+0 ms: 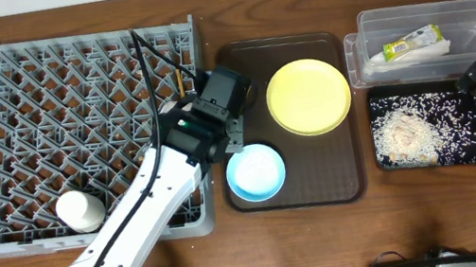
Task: Sort waste into correct bins and load items into the dishwasher
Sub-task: 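Grasp the light blue bowl on the brown tray with the left gripper, then move the blue bowl into the dish rack and release it, then reach to the yellow plate and grip its edge with the left gripper, then lift the yellow plate and carry it over the dish rack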
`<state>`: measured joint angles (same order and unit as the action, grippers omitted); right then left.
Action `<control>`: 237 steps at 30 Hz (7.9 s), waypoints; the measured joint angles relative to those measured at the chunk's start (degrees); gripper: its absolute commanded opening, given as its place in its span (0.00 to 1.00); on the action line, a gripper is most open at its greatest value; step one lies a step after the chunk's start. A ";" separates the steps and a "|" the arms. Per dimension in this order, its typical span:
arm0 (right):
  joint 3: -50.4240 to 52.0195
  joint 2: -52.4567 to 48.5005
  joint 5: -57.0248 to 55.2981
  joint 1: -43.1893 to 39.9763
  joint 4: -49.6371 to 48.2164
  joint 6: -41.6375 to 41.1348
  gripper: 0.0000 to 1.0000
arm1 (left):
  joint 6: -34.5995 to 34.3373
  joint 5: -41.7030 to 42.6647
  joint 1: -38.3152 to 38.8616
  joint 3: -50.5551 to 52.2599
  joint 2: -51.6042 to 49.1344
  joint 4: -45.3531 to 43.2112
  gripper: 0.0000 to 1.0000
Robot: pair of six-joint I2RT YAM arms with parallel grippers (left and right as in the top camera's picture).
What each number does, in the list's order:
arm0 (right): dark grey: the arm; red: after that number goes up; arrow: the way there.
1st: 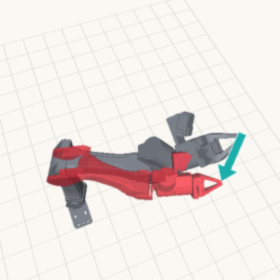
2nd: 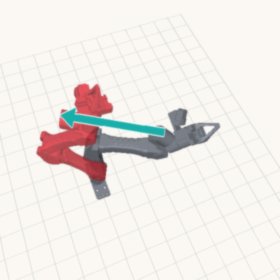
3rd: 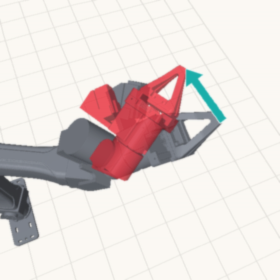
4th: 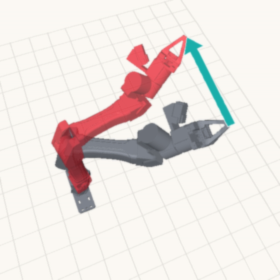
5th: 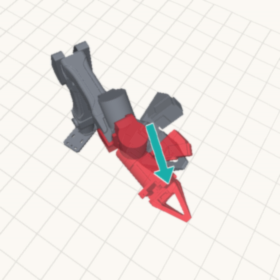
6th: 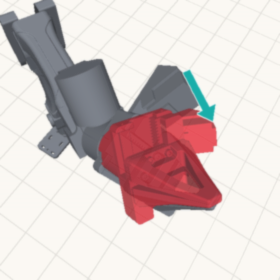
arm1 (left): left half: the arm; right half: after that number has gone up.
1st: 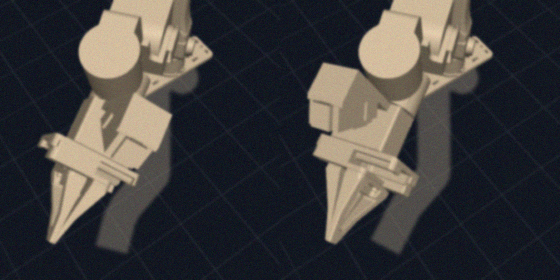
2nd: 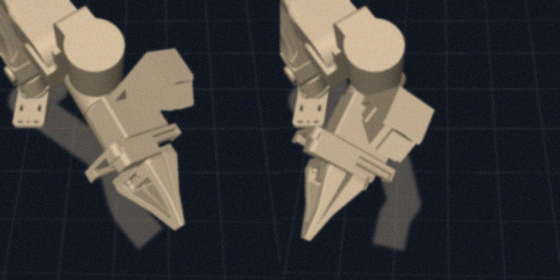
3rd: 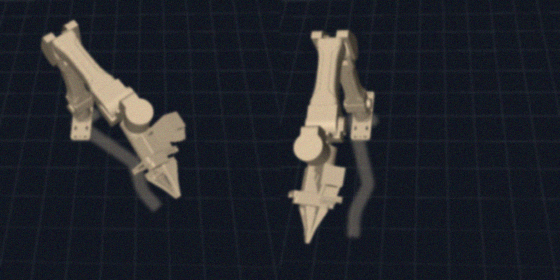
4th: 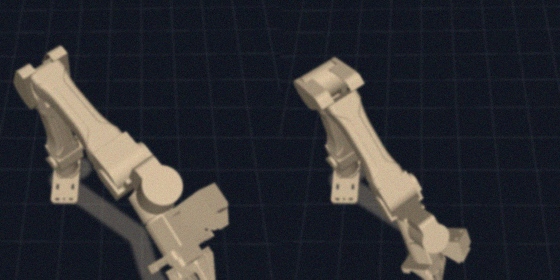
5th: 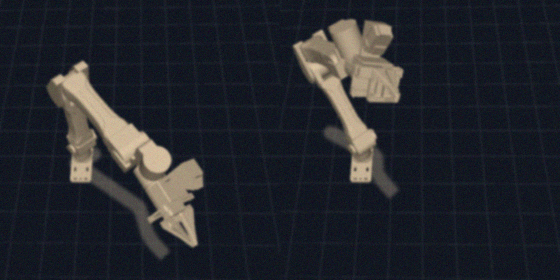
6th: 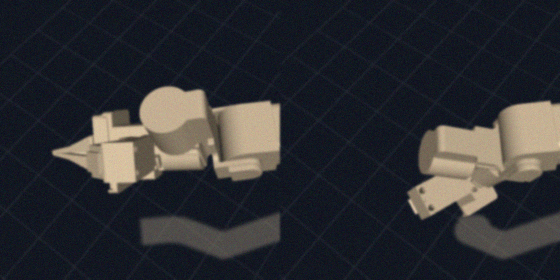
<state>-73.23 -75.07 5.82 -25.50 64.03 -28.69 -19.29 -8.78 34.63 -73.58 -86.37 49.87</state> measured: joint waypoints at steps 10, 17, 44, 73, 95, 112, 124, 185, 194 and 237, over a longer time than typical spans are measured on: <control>0.00 0.00 0.00 0.00 0.00 0.00 0.99 | 0.04 3.50 5.05 1.77 -7.52 -0.42 0.08; 0.00 0.00 0.00 0.00 0.02 0.00 0.99 | 0.00 5.09 11.43 1.77 -14.78 -2.34 0.08; 0.00 0.02 0.02 0.00 -0.02 0.00 0.99 | 11.54 9.57 9.99 -1.55 -11.21 -0.26 0.54; 0.00 0.02 0.00 0.00 0.00 0.00 0.99 | 10.05 4.98 6.99 -0.33 -10.40 -2.97 0.07; 0.11 0.04 0.00 0.00 0.02 0.00 0.99 | 32.28 -46.25 -15.58 -3.28 -10.25 -40.54 0.07; 0.13 0.04 0.02 0.00 0.02 0.00 0.99 | 43.34 -56.26 -14.29 -3.28 -25.42 -49.99 0.07; 0.13 0.04 0.02 0.00 0.00 0.00 0.99 | 43.06 -58.18 -9.33 -3.30 -25.81 -45.00 0.16; 0.13 0.04 0.02 0.00 0.02 0.00 0.99 | -2.82 13.38 1.60 -3.32 -24.68 -27.93 0.61; 0.13 0.04 0.02 0.00 0.00 0.00 0.99 | -3.23 16.70 1.60 -3.32 -30.80 -32.28 0.39; 0.13 0.04 0.15 0.00 0.00 0.00 0.99 | 17.20 -20.63 -1.66 -4.02 7.65 -12.76 0.07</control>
<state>-73.10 -75.02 5.98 -25.50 64.03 -28.69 -2.09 -29.41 32.97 -77.60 -78.72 37.10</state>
